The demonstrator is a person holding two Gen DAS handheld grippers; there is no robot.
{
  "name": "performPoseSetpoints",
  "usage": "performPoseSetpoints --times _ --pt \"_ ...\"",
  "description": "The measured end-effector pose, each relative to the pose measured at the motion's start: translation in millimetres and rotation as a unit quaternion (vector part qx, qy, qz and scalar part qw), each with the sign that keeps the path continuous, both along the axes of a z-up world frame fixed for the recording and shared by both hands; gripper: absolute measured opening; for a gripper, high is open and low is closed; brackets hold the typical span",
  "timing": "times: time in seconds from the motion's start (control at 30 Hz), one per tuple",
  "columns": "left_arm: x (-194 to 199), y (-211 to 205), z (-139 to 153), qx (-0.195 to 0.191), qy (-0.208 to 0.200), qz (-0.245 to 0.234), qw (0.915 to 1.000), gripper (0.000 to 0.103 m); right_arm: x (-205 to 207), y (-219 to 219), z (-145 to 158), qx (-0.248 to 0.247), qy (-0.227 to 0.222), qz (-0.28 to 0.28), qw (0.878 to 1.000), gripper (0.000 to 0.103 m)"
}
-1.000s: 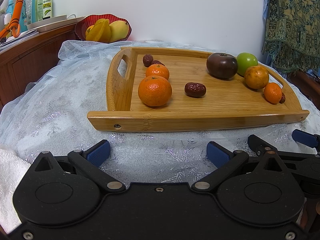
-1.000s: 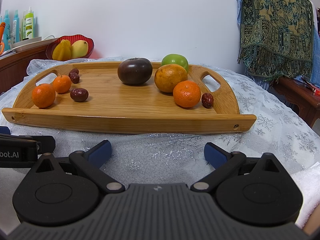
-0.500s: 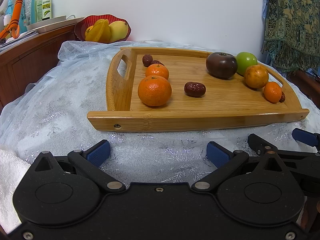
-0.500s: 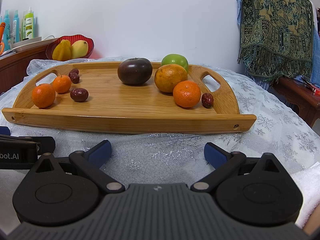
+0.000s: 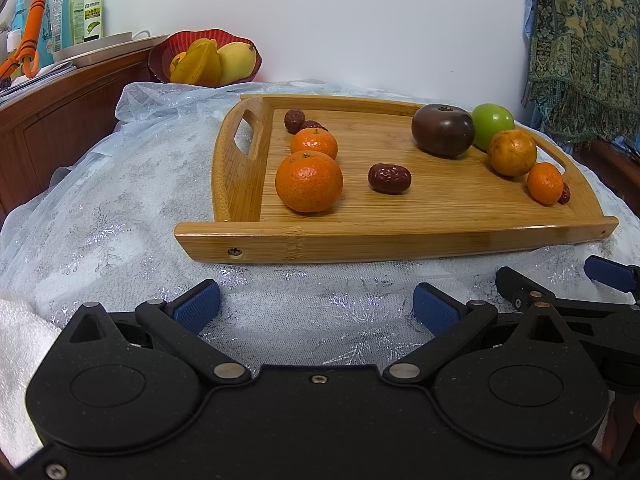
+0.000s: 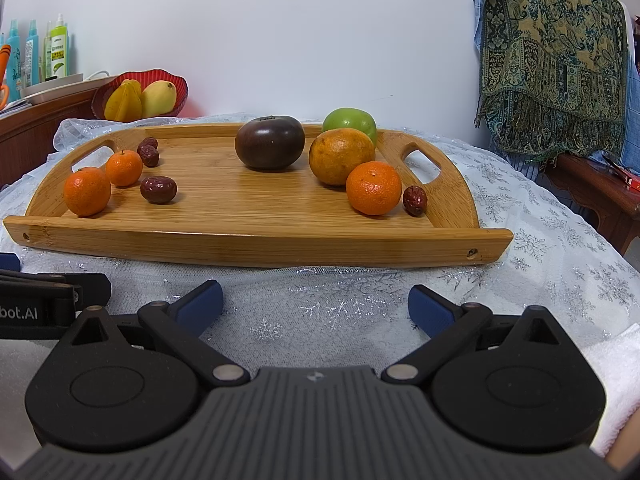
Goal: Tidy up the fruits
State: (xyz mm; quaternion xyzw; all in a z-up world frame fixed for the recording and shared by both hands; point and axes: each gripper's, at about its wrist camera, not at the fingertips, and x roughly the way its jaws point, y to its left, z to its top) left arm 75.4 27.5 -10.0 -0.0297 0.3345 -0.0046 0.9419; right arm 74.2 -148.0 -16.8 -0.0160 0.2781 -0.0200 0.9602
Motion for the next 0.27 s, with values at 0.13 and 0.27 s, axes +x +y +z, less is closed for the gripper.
performPoseSetpoints --times 0.13,0.27 --pt "0.3 0.0 0.0 0.0 0.0 0.0 1.0 0.103 -0.1 0.0 0.0 0.0 0.0 0.0 1.0 0.103" --pt "0.1 -0.1 0.0 0.001 -0.001 0.0 1.0 0.103 0.0 -0.1 0.0 0.0 0.0 0.0 1.0 0.103"
